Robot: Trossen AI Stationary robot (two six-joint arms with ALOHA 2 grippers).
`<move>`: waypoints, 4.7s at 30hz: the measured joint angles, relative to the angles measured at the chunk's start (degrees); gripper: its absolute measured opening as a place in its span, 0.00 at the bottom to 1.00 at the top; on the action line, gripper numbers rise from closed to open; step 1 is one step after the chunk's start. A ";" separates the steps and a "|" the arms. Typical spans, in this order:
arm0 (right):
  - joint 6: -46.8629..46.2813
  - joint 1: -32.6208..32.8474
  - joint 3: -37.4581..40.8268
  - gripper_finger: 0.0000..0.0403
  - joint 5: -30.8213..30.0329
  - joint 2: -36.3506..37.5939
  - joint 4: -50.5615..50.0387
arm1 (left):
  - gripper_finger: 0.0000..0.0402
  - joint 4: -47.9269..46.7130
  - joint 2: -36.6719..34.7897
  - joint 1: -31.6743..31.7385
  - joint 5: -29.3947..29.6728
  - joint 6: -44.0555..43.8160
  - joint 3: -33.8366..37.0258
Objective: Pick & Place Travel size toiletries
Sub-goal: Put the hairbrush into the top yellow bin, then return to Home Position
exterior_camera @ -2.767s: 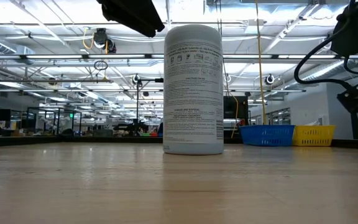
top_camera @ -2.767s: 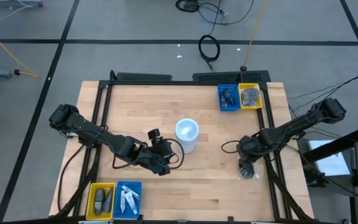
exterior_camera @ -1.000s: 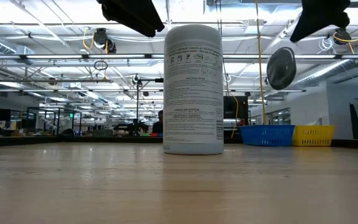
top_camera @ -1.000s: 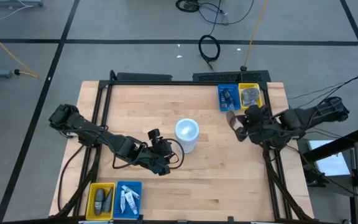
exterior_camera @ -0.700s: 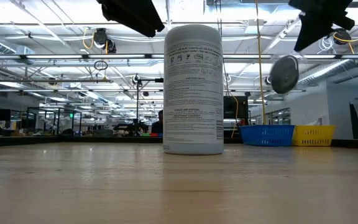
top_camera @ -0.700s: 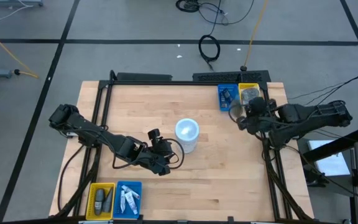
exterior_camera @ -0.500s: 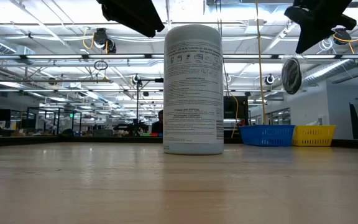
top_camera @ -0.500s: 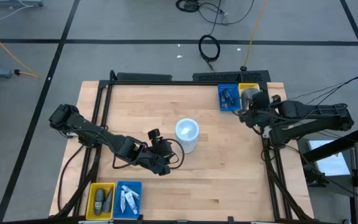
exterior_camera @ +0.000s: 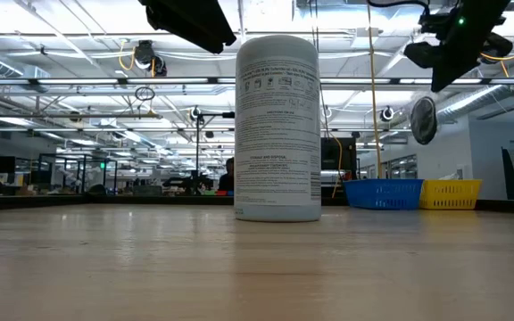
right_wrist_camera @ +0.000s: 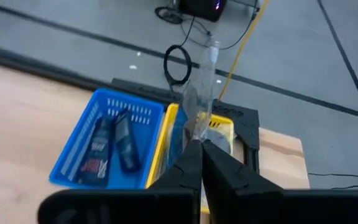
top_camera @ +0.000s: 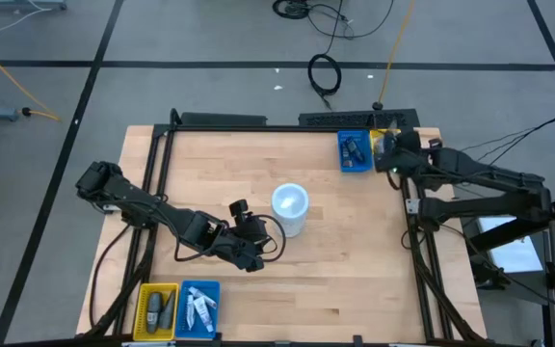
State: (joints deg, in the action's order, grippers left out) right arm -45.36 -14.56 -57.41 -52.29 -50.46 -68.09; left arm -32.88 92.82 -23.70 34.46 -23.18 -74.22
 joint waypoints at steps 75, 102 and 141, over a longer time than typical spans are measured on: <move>31.28 -38.12 22.24 0.43 31.50 6.24 40.16 | 0.53 0.11 0.00 0.04 0.09 1.76 0.00; 22.16 -12.36 22.63 0.38 61.83 19.69 58.08 | 0.53 2.50 -1.40 -2.85 6.27 6.90 0.04; 38.36 31.19 40.15 0.12 29.49 -6.69 104.82 | 0.53 30.24 -36.92 1.80 8.93 4.62 43.95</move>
State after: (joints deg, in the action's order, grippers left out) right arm -7.01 16.63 -17.26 -22.80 -57.16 36.73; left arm -2.64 55.90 -21.90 43.39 -18.55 -30.26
